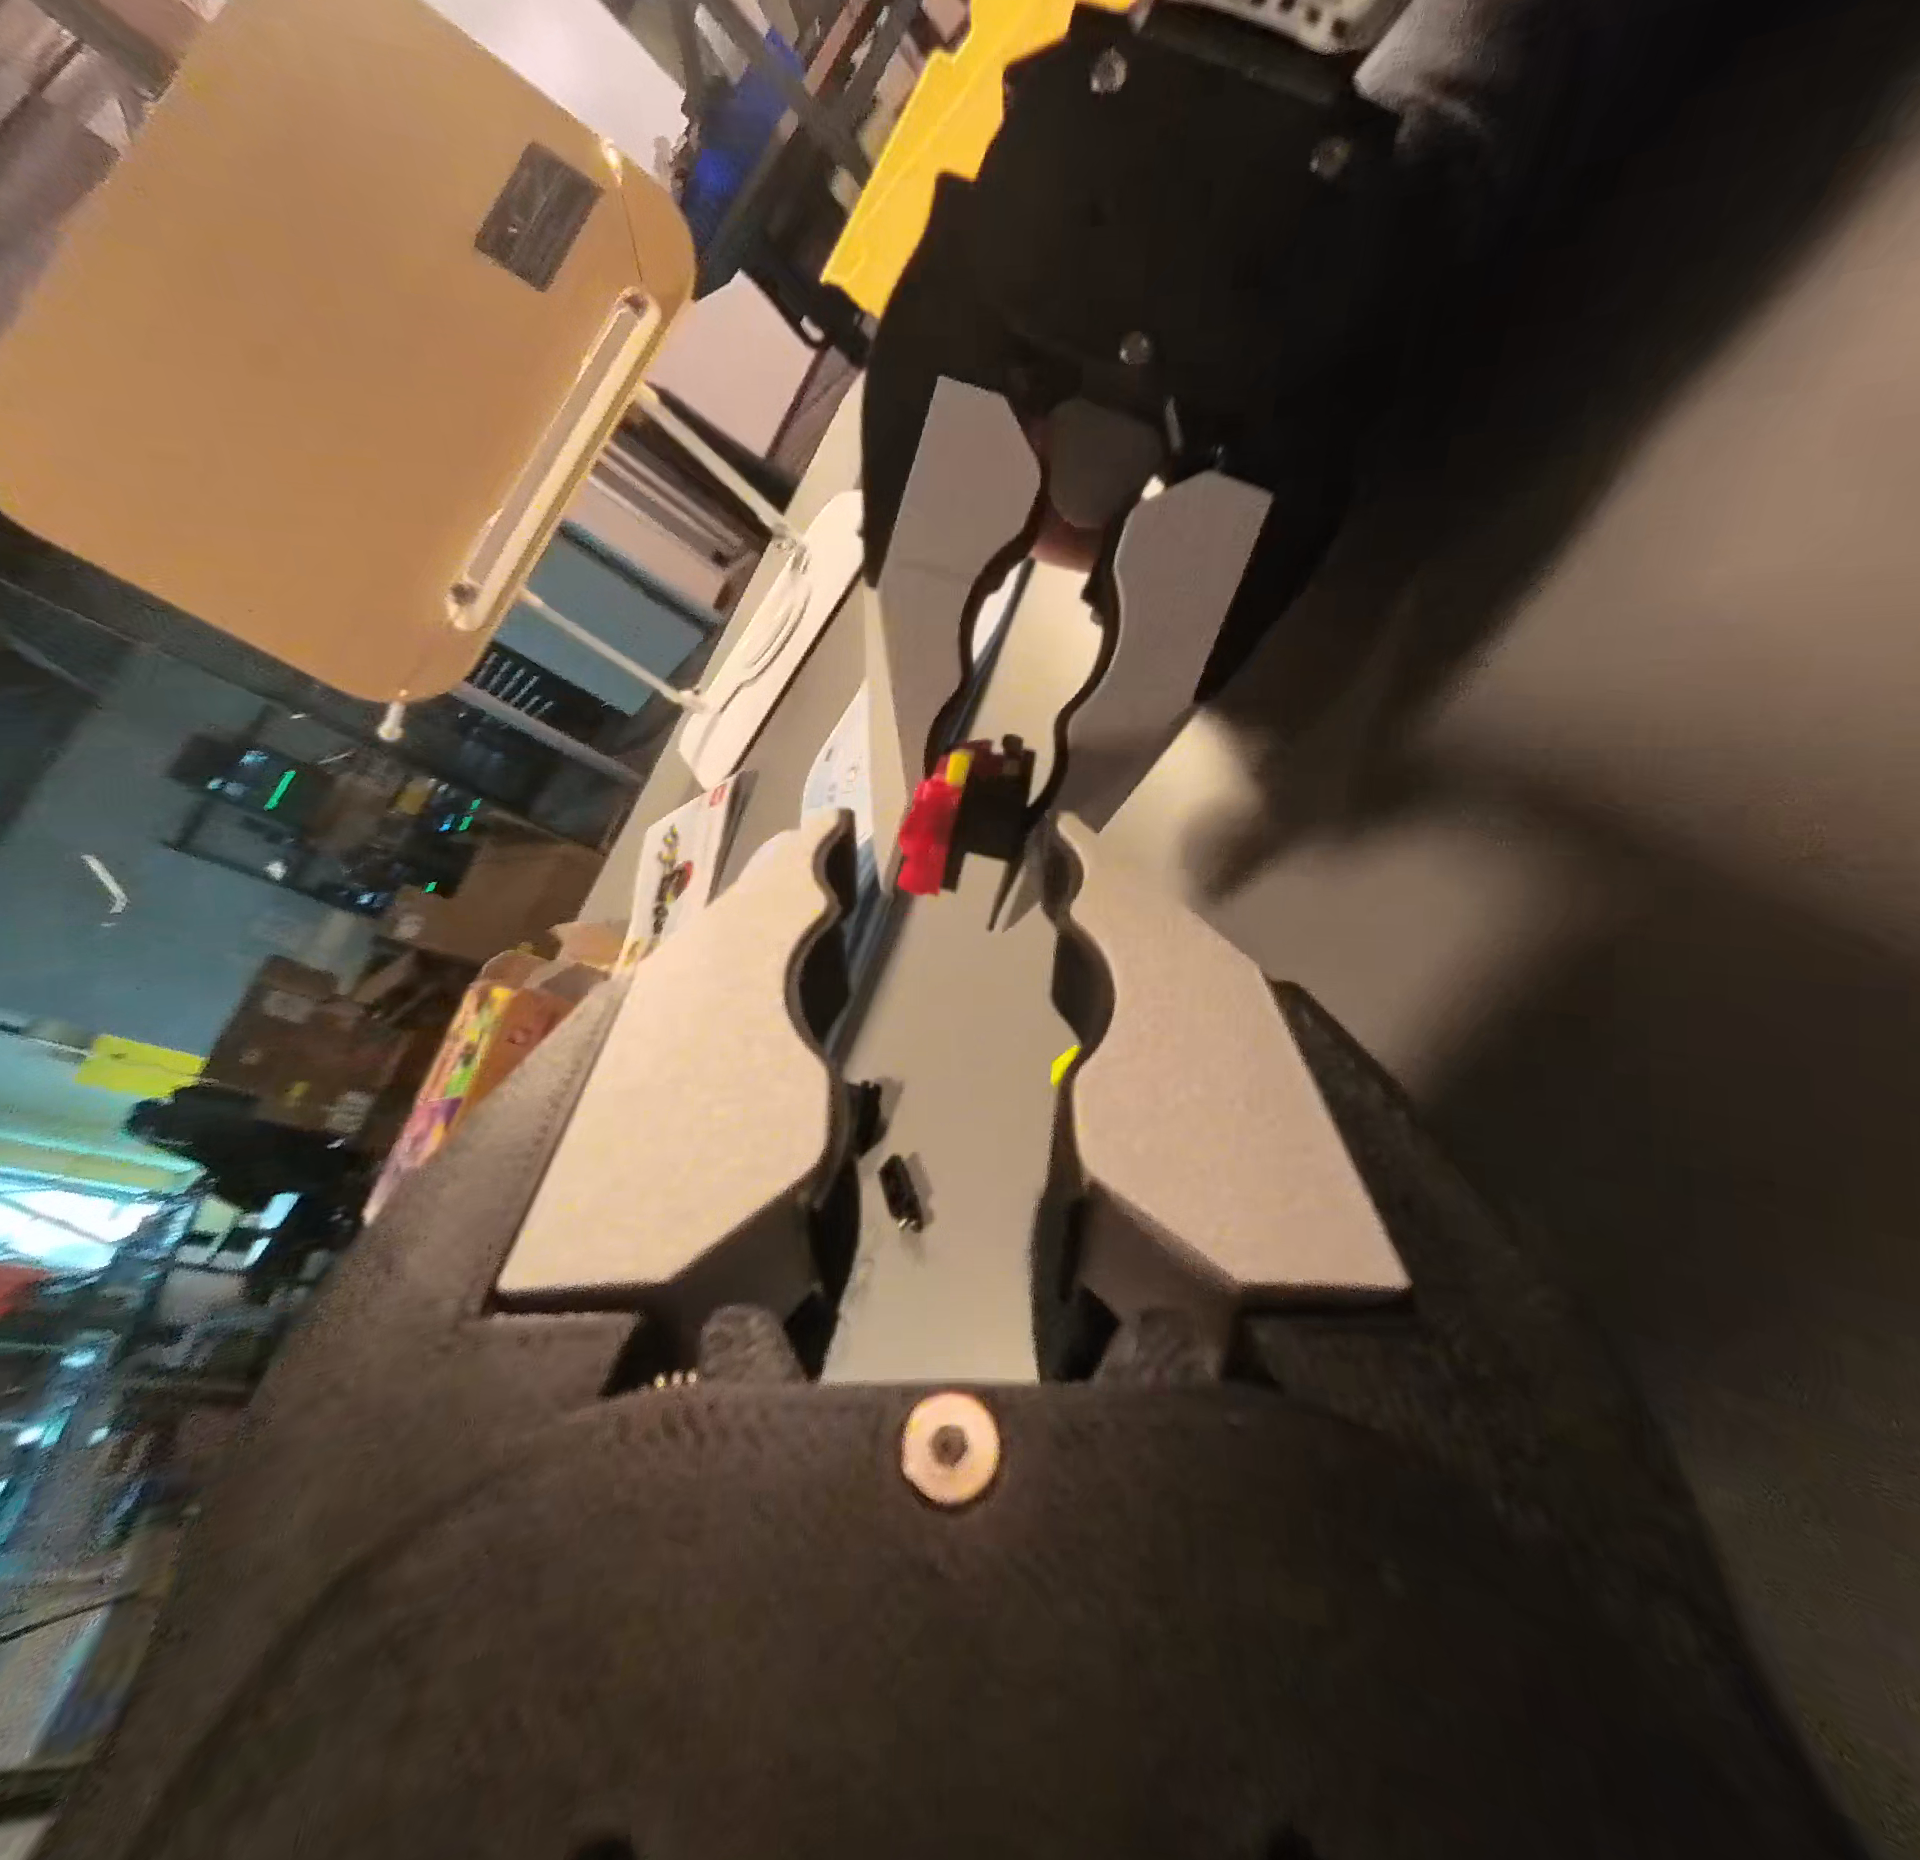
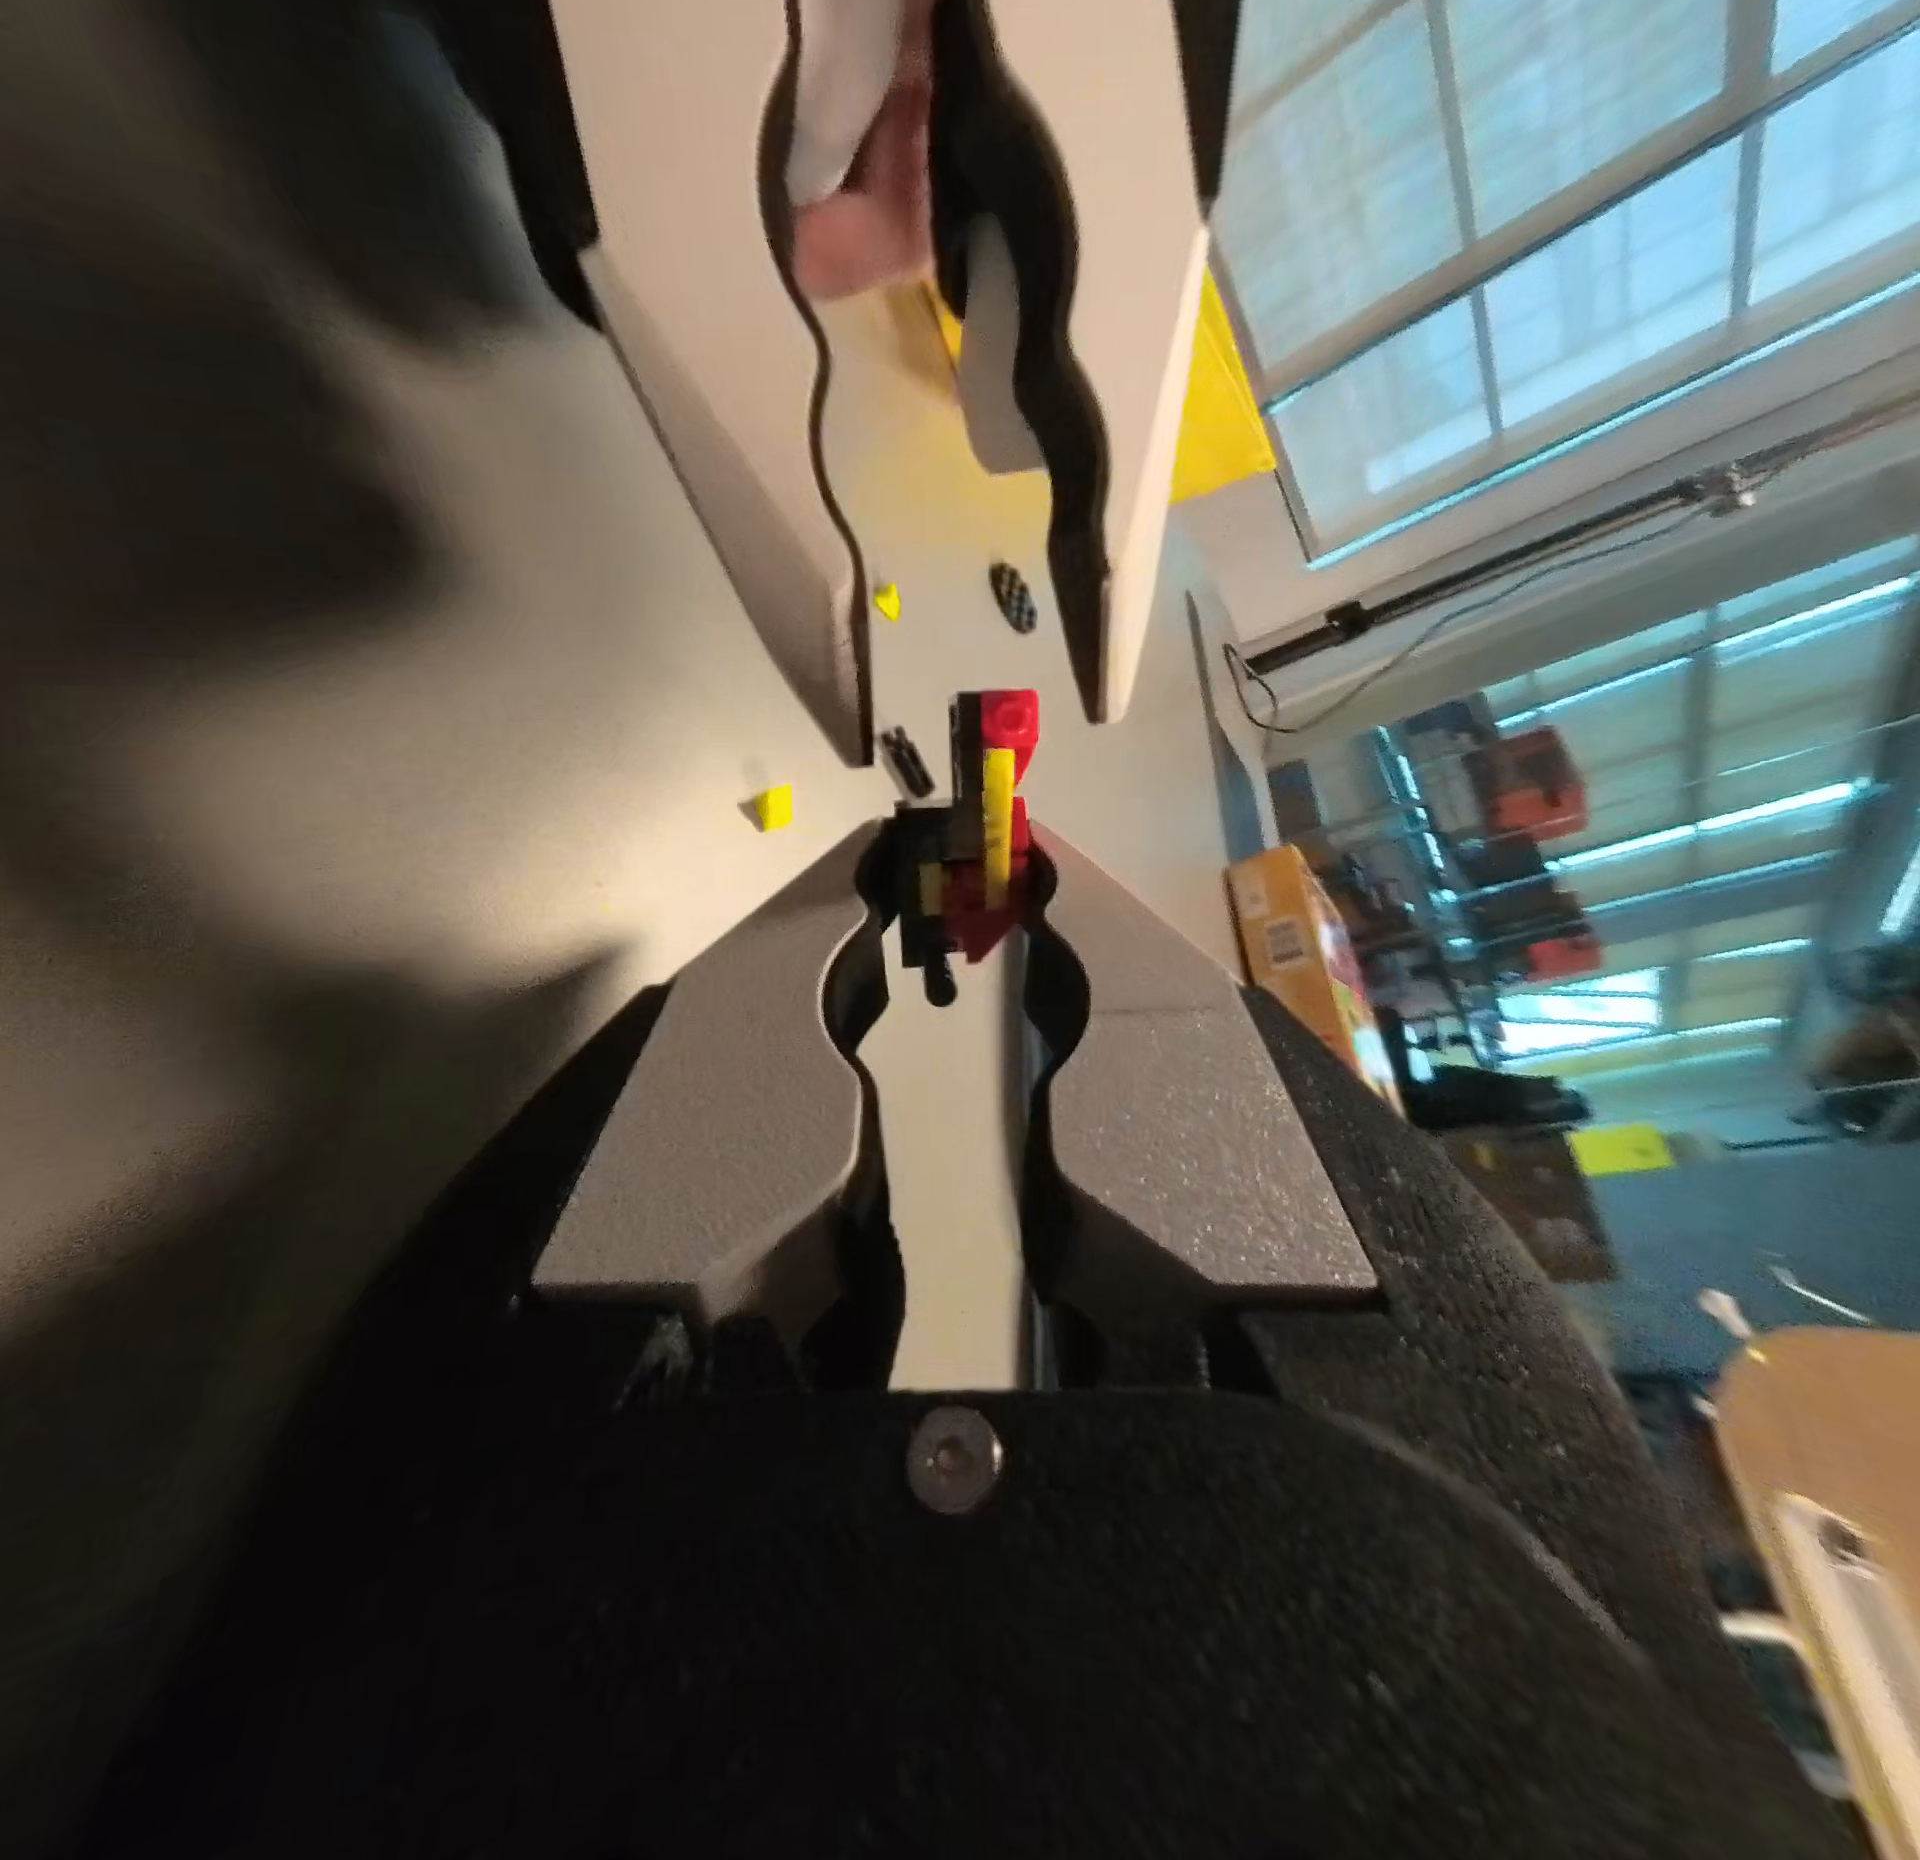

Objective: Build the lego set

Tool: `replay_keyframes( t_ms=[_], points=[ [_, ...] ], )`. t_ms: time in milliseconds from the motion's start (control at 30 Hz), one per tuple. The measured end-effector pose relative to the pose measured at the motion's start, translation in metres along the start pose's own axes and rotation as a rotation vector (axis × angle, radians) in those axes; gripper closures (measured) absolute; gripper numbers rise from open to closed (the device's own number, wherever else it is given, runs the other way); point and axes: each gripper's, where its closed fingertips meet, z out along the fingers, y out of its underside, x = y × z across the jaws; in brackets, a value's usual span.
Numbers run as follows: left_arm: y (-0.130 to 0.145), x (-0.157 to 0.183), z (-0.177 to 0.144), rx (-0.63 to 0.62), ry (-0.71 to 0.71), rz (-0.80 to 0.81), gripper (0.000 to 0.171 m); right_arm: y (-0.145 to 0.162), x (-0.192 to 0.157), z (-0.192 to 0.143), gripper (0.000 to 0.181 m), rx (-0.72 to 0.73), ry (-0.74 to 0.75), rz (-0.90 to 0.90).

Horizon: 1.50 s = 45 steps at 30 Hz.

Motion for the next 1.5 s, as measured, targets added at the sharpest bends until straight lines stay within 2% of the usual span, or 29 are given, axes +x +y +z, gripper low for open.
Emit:
replay_keyframes(
  t_ms=[167,367,467,700,833,933,1100,1367,1500],
  points=[
    [-0.005,-0.002,-0.005,0.063,0.032,-0.063,0.144,-0.007,-0.006,-0.001,0.162,0.06,-0.058,0.066],
    [-0.003,0.003,-0.004,0.061,0.078,-0.089,0.142,-0.012,-0.006,-0.002,0.162,0.081,-0.024,-0.006],
    [-0.002,0.004,-0.004,0.051,0.079,-0.07,0.14,-0.008,-0.005,0.002,0.162,0.028,0.052,-0.167],
    [0.002,0.011,-0.003,0.045,0.125,-0.087,0.128,-0.005,0.001,0.006,0.162,-0.087,0.266,-0.684],
    [-0.001,0.003,-0.008,0.085,0.125,-0.154,0.127,-0.006,0.005,0.002,0.162,-0.084,0.325,-0.815],
    [-0.002,0.001,-0.012,0.109,0.133,-0.186,0.129,-0.004,-0.01,0.004,0.162,-0.066,0.285,-0.935],
    [0.0,0.013,-0.008,0.087,0.174,-0.131,0.138,0.004,-0.009,0.006,0.162,-0.077,0.262,-0.923],
    [0.008,0.031,0.005,0.011,0.237,-0.084,0.138,0.006,-0.013,0.009,0.162,-0.075,0.223,-0.857],
    [0.007,0.033,0.004,0.012,0.251,-0.083,0.14,0.01,-0.011,0.011,0.162,-0.102,0.215,-0.827]
  ],
)
